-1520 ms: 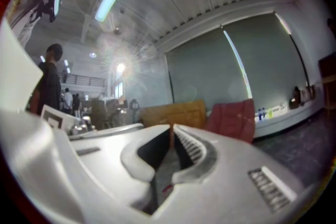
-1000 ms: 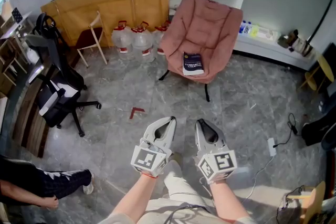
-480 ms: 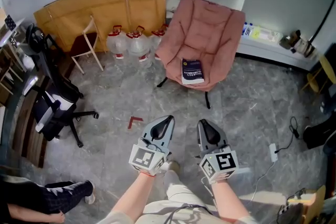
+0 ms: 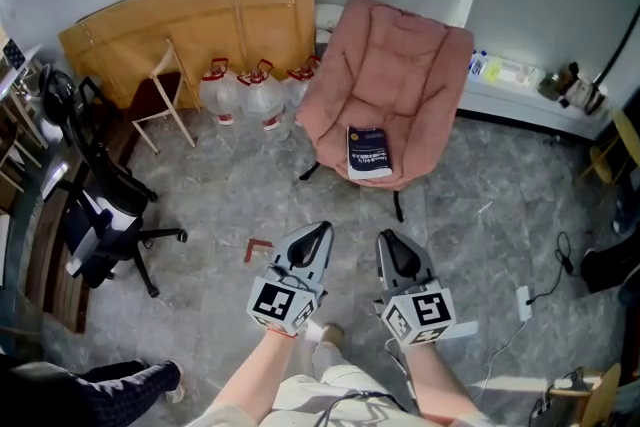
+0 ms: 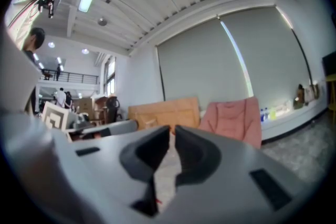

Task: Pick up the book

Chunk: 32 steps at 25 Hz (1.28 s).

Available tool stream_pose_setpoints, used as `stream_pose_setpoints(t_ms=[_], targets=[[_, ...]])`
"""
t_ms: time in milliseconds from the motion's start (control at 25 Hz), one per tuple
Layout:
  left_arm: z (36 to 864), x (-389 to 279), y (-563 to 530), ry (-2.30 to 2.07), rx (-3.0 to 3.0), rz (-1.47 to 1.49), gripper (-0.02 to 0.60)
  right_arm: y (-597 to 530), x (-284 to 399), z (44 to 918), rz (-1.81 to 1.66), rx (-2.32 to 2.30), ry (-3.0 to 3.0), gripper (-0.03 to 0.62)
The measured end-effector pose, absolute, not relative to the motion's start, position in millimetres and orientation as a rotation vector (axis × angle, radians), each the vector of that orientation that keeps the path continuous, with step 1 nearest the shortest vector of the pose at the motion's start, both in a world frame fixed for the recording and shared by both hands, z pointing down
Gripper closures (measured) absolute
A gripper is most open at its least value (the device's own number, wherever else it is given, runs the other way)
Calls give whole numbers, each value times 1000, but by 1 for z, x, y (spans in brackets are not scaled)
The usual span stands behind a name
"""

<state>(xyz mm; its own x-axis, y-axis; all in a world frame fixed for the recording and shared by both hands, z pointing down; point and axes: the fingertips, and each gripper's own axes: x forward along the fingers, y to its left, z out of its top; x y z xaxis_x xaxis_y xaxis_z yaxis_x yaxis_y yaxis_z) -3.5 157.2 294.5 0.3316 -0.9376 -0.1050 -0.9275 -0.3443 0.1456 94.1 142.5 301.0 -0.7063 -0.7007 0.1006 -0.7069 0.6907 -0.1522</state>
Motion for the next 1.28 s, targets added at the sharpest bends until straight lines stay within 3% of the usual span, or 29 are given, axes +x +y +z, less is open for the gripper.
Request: stream_pose_setpoints(t_ms=[640,1280], targets=[[309,-31,90,-1761,2519,-263,574,80,76,315,297,1207,-2818,533],[312,-73,-51,-1535,2649,-224,574,-38,34,325,356,1442,-2685,531]])
